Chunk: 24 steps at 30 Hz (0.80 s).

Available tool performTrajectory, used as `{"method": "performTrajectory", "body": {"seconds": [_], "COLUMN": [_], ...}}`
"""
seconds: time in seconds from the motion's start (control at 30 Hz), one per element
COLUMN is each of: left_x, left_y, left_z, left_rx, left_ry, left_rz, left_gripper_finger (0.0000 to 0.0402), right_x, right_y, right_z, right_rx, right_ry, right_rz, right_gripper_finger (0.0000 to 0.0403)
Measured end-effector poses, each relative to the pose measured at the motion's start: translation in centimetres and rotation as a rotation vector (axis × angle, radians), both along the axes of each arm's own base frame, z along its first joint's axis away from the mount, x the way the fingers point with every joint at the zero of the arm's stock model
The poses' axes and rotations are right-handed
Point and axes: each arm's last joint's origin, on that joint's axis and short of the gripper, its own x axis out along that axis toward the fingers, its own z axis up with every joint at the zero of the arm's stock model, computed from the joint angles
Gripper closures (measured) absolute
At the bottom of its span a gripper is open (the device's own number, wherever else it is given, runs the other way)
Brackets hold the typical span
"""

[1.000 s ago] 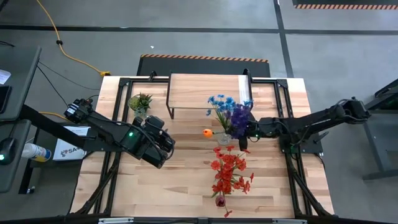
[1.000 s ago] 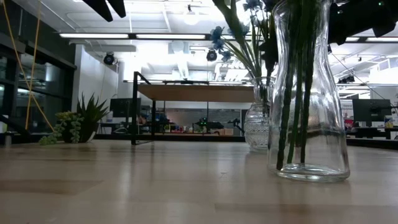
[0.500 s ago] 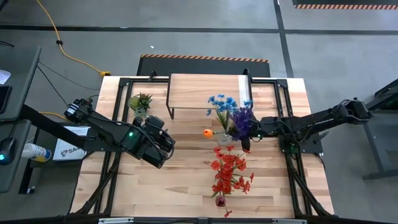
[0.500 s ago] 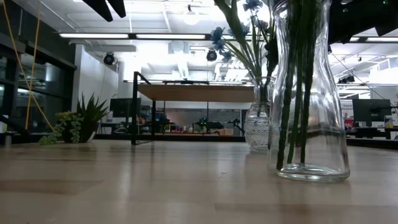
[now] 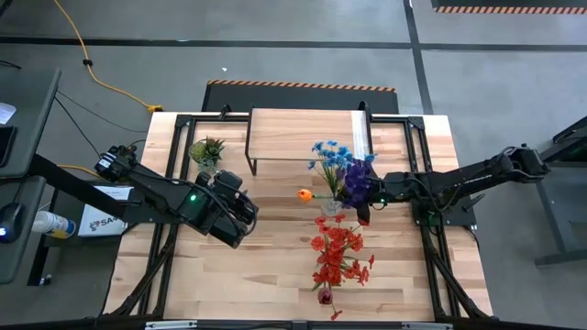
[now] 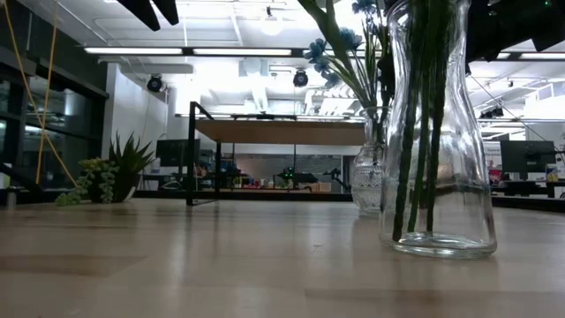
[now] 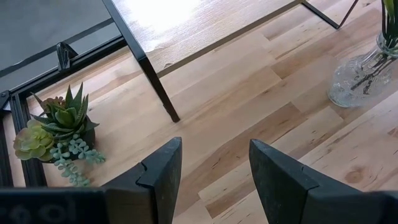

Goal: Pick and place flowers into a vace then onto a shelf
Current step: Put the purple flowers into the top transparent vase

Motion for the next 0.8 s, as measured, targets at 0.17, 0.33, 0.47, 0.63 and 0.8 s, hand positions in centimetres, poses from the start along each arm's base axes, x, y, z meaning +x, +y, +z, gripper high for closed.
{"method": "performTrajectory", "body": {"seconds": [0.17, 0.33, 0.47, 0.63, 0.8], "left_x": [0.0, 0.0, 0.0, 0.0, 0.0], "left_y": [0.0, 0.0, 0.0, 0.0, 0.0], "left_z": [0.0, 0.0, 0.0, 0.0, 0.0], "left_rx": [0.0, 0.0, 0.0, 0.0, 0.004], "left_ry": [0.0, 0.0, 0.0, 0.0, 0.006], "left_rz": [0.0, 0.0, 0.0, 0.0, -0.007], "left_gripper_finger": [0.0183, 0.0183, 0.0183, 0.0183, 0.0183], "right_x": [0.0, 0.0, 0.0, 0.0, -0.02], "right_y": [0.0, 0.03, 0.02, 0.01, -0.01], "right_z": [0.0, -0.01, -0.01, -0.01, 0.1], "right_rx": [0.002, -0.012, -0.016, -0.003, 0.008], "right_ry": [0.0, 0.002, 0.002, 0.001, -0.009], "right_rz": [-0.001, 0.016, 0.012, 0.005, -0.003], "right_gripper_finger": [0.0288, 0.0288, 0.0288, 0.0288, 0.0288]}}
